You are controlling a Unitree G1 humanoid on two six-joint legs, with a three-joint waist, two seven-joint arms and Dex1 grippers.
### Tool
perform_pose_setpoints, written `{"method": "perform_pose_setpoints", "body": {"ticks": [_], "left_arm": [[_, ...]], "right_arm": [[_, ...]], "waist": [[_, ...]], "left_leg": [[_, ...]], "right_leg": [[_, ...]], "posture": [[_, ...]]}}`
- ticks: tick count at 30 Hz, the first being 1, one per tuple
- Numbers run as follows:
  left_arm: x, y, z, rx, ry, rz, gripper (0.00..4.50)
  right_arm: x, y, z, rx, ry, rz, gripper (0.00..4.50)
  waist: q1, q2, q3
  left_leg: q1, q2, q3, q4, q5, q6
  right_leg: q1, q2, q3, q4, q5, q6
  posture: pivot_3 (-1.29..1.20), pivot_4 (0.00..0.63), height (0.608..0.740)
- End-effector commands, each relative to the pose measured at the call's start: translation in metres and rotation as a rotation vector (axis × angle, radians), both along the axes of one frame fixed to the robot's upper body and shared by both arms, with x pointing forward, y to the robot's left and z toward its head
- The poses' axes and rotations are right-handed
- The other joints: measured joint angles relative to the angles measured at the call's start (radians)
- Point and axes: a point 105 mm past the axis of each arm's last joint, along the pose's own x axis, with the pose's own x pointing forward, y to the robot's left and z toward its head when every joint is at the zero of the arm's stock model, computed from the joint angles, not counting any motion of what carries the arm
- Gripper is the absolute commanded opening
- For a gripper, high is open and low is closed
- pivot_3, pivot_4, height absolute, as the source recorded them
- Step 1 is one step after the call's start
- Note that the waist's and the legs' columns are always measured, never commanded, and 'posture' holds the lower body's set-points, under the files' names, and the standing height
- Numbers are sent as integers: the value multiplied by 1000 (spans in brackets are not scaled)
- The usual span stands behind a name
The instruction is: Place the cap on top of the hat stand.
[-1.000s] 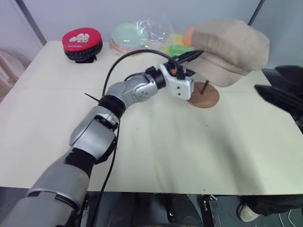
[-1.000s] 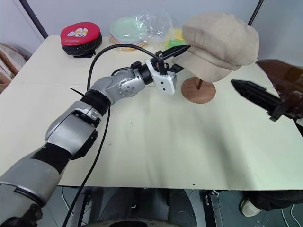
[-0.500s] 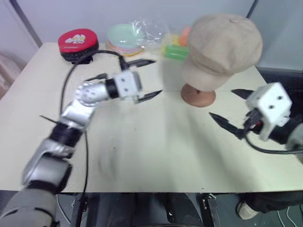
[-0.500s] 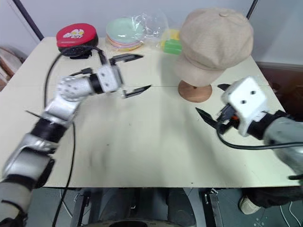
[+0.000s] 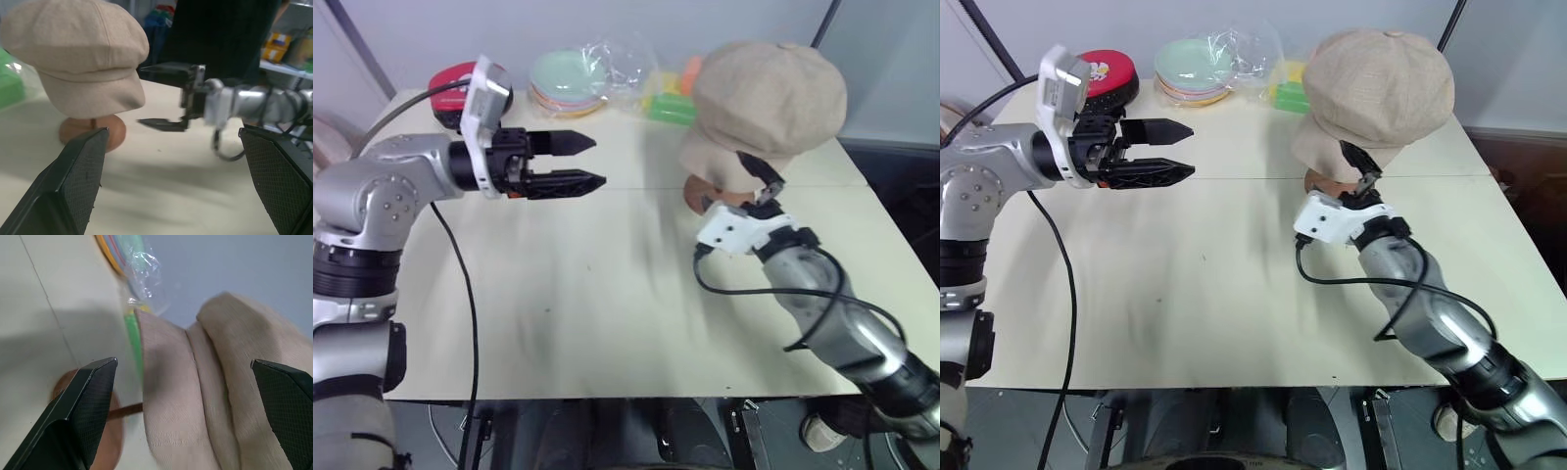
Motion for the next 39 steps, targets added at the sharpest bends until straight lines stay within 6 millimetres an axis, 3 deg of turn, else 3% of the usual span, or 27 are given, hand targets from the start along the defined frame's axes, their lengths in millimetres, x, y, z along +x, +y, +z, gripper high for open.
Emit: {"method": "perform_pose_setpoints", "body": {"ticks": [1,7,8,10,17,23,26,31,33,39], "left_arm": [[-4,3,17,-10,-67,7,4445],[-4,4,16,9,-80,9,4445],[-4,4,15,14,-82,9,4485],[-4,4,14,17,-85,10,4500],[0,3,18,5,-95,25,4500],[1,6,18,2,-98,38,4500],[5,12,21,2,-113,67,4500],[12,20,31,-21,-133,103,4500],[13,21,32,-23,-137,106,4500],[16,18,34,-29,-142,106,4500]], "right_arm": [[7,6,9,-52,-107,-2,4500],[27,-1,0,-49,-143,-95,4500],[30,-3,-1,-40,-145,-108,4241],[32,-5,-3,-29,-142,-121,3666],[37,-12,-1,-10,-162,-158,76],[23,-13,24,27,-243,-96,27],[9,-27,48,45,-274,-55,27],[-11,-41,62,-37,-268,60,27],[-17,-47,64,-52,-262,128,27],[-17,-67,42,-109,-214,302,27]], "waist": [[1,0,0],[2,0,0],[2,0,0],[2,0,0],[1,0,0],[0,0,0],[3,0,0],[5,0,0],[2,0,0],[-4,0,0]], "left_leg": [[0,0,0,0,0,0],[0,0,0,0,0,-1],[0,0,0,0,0,-1],[0,0,0,0,0,-1],[0,0,0,0,1,-1],[1,0,0,0,1,-1],[1,0,0,0,1,-1],[1,0,0,0,1,-1],[1,0,0,0,1,-1],[4,0,2,-2,1,-1]], "right_leg": [[0,0,0,0,0,0],[0,0,0,1,0,0],[0,0,0,1,0,0],[0,0,0,1,0,0],[-1,0,0,2,0,0],[-1,0,0,4,0,-1],[-1,0,0,4,0,-1],[0,0,0,4,-1,-1],[0,0,0,4,-1,-1],[1,0,2,4,-1,-1]], "posture": [[0,150,740],[0,150,740],[0,150,740],[0,150,740],[0,150,740],[0,150,740],[0,150,740],[0,150,740],[0,150,740],[0,150,740]]}}
